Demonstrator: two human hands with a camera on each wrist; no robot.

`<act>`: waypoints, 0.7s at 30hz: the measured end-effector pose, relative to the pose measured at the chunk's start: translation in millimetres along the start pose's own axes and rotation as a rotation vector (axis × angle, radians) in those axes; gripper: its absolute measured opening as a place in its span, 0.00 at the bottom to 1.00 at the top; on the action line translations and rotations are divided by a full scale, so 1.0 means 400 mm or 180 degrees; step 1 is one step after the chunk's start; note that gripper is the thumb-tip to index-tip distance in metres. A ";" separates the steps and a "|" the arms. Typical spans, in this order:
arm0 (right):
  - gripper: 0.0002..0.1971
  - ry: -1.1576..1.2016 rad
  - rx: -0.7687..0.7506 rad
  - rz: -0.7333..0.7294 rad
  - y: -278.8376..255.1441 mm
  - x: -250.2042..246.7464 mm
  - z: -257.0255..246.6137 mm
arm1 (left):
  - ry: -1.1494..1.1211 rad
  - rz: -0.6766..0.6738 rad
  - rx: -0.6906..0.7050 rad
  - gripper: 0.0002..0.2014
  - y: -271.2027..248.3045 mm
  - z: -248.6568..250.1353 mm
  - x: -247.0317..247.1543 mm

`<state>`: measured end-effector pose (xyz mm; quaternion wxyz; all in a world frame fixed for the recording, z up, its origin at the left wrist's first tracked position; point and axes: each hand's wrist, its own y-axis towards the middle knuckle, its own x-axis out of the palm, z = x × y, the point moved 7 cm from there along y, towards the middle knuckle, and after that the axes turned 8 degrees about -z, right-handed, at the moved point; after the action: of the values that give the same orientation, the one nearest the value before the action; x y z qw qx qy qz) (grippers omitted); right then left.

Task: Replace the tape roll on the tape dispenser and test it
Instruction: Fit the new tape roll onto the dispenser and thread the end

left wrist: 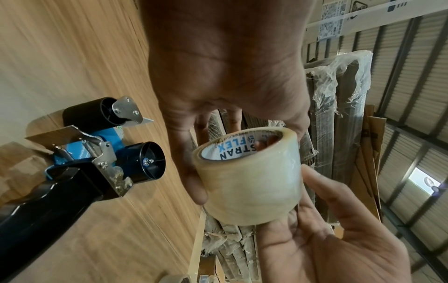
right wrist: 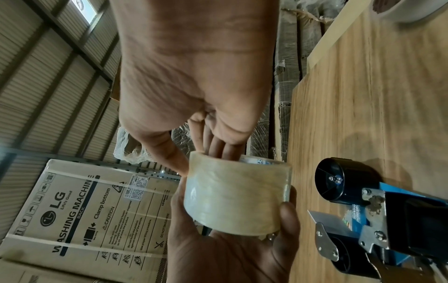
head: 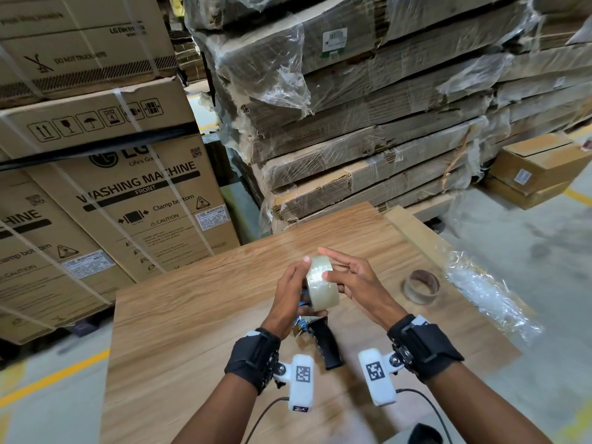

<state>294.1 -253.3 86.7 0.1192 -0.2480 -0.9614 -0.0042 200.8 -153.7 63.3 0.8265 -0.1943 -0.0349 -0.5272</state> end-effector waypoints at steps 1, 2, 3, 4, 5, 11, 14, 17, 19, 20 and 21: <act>0.27 -0.0002 0.0009 0.0022 -0.002 0.000 -0.001 | 0.0016 0.0012 -0.0036 0.23 0.000 -0.002 -0.003; 0.26 -0.0019 0.0004 0.0089 -0.004 -0.002 -0.002 | 0.0036 0.0016 -0.0035 0.23 0.000 -0.001 -0.005; 0.23 -0.0062 -0.0017 0.0209 -0.005 -0.007 -0.003 | 0.0044 0.0000 0.0003 0.24 0.002 -0.001 -0.006; 0.19 -0.0109 -0.0062 0.0369 -0.008 -0.011 -0.006 | 0.0039 -0.0045 0.0083 0.24 0.002 0.001 -0.007; 0.15 -0.0136 -0.0122 0.0564 -0.009 -0.018 -0.007 | 0.0056 -0.0135 0.0216 0.22 0.003 0.007 -0.005; 0.07 -0.0076 -0.0230 0.1062 -0.007 -0.054 -0.004 | 0.0231 -0.0540 0.0550 0.24 0.001 0.022 0.025; 0.08 -0.0120 -0.0200 0.0940 -0.003 -0.052 -0.005 | 0.0169 -0.0434 0.0532 0.22 0.009 0.016 0.021; 0.12 -0.0116 -0.0044 0.0759 -0.002 -0.045 -0.002 | -0.0038 -0.0294 0.0341 0.21 0.018 0.001 0.014; 0.18 -0.0123 0.0064 0.0538 -0.004 -0.033 0.000 | -0.0093 -0.0159 0.0191 0.22 0.020 -0.011 0.009; 0.22 -0.0134 0.0089 0.0429 -0.005 -0.027 0.000 | -0.0098 -0.0104 0.0132 0.23 0.018 -0.013 0.009; 0.24 -0.0140 0.0091 0.0336 -0.007 -0.022 -0.001 | -0.0108 -0.0073 0.0081 0.24 0.017 -0.015 0.010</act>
<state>300.4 -260.0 85.1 0.1017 -0.2966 -0.9493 0.0212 207.5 -156.6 57.1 0.8221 -0.1923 -0.0578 -0.5327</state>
